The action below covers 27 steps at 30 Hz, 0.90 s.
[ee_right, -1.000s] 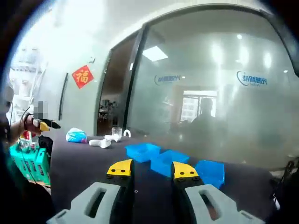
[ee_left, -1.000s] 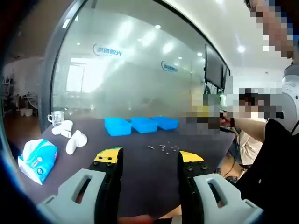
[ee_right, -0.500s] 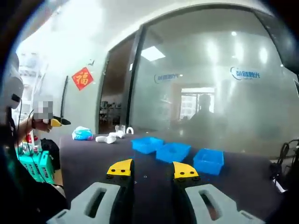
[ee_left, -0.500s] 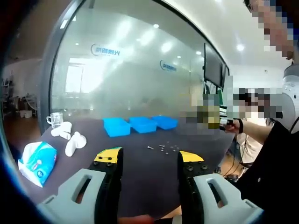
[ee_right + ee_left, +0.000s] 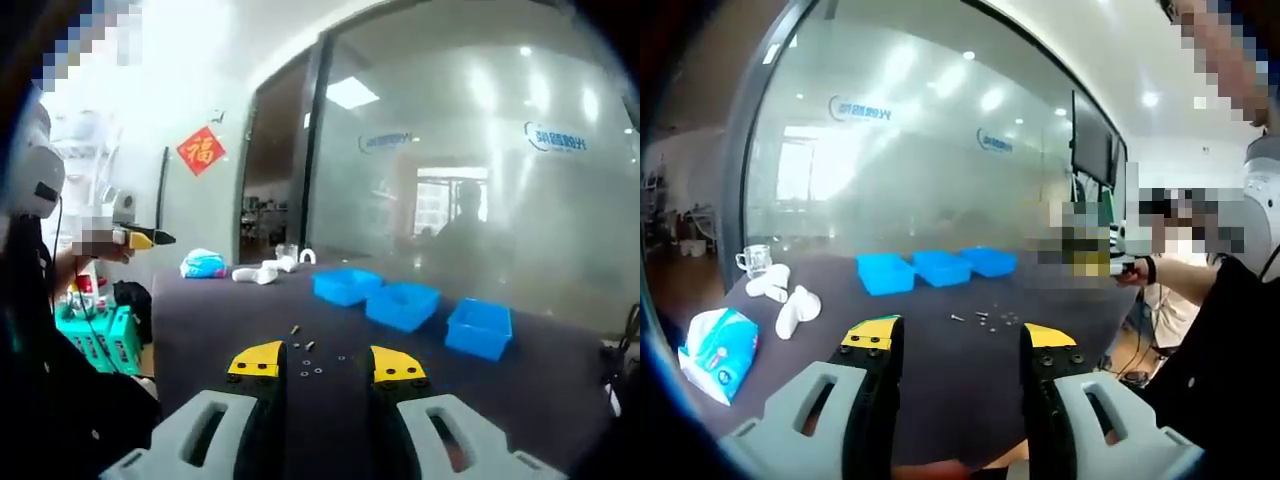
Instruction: Sort the screws, nuts, and washers into the corresponding bins
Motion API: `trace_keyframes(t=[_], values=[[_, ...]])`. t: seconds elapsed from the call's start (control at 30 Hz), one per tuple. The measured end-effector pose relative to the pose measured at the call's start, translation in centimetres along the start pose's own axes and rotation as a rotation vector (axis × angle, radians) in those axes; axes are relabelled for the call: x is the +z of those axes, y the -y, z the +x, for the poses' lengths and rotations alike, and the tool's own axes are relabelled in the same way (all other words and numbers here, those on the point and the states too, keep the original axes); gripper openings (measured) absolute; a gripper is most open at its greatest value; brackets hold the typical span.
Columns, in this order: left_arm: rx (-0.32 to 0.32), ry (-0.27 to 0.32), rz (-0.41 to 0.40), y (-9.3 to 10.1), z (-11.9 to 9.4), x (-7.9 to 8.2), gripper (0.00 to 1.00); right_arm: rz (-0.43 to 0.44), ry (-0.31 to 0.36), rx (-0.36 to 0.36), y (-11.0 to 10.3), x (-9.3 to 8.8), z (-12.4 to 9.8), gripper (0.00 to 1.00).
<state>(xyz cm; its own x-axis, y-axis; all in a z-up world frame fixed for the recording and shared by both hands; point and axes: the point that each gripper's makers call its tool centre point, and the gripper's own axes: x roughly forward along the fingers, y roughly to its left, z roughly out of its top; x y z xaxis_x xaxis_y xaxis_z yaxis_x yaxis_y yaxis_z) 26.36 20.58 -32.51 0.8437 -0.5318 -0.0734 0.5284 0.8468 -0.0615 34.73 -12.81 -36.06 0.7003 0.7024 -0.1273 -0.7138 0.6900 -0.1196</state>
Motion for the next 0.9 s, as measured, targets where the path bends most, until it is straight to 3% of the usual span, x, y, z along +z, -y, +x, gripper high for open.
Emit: trace_keyframes(t=[0.13,0.2,0.9], values=[[-0.002,-0.005,0.006,0.0,0.0,-0.1,0.46,-0.027,-0.048,0.15,-3.1,-0.7,0.1,0.26],[-0.004,-0.002,0.001,0.0,0.0,-0.1,0.46,-0.057,-0.067,0.174,-4.0,-1.1,0.3,0.26],[-0.002,-0.014,0.0,-0.4,0.2,-0.9,0.46,-0.037,-0.135,0.144,-3.2,-0.9,1.3,0.26]])
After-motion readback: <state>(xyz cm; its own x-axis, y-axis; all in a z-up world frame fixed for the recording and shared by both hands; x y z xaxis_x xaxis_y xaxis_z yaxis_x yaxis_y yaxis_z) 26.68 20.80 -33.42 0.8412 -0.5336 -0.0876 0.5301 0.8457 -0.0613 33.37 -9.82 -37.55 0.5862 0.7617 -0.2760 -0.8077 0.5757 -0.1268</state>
